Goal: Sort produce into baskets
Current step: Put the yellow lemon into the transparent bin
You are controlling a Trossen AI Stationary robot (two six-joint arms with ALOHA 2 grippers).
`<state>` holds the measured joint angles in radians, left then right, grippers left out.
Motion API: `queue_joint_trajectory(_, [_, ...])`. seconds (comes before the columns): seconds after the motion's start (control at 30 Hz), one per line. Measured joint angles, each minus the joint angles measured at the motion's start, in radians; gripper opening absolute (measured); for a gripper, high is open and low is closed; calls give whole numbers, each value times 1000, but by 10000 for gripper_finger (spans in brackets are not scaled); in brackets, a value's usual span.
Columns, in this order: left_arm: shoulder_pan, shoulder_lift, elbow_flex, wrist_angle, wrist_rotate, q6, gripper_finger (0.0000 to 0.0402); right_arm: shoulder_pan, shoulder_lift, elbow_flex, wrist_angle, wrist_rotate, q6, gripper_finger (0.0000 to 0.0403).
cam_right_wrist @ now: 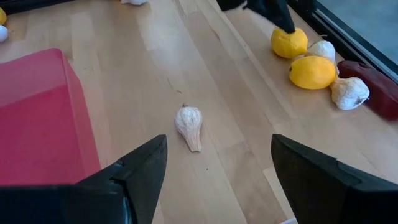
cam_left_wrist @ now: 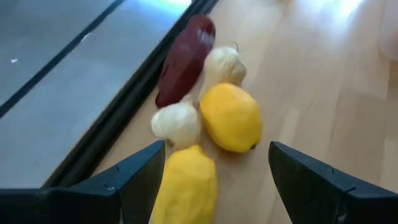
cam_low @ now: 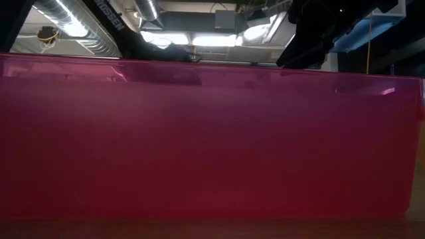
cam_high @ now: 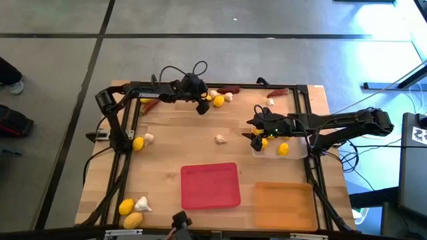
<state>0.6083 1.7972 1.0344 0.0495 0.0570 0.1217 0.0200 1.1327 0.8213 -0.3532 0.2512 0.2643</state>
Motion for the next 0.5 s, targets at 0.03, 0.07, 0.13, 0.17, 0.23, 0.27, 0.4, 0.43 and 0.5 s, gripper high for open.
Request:
queue_joint_trajectory(0.03, [2, 12, 0, -5, 0, 1, 283, 0, 1, 0, 1, 0, 0, 280])
queue_joint_trajectory(0.07, [4, 25, 0, -15, 0, 1, 283, 0, 2, 0, -1, 0, 0, 280])
queue_joint_trajectory(0.13, [10, 51, -1, -20, -1, 1, 283, 0, 3, 0, -1, 0, 0, 280])
queue_joint_trajectory(0.17, [13, 61, -1, -15, -5, 1, 283, 0, 3, 0, -2, 0, 0, 280])
queue_joint_trajectory(0.23, [19, 77, -1, -10, -16, 1, 283, 0, 4, 0, -2, 0, -1, 280])
queue_joint_trajectory(0.27, [22, 85, -1, -10, -24, 1, 283, 0, 4, 0, -1, 2, -2, 280])
queue_joint_trajectory(0.4, [39, 112, -1, -17, -54, -4, 283, 0, 4, 0, 0, 10, -4, 280])
queue_joint_trajectory(0.43, [43, 115, -1, -15, -58, -5, 283, 0, 4, 0, 0, 10, -3, 280])
queue_joint_trajectory(0.5, [50, 127, -1, -14, -62, -7, 283, 0, 4, 0, 0, 10, -2, 280])
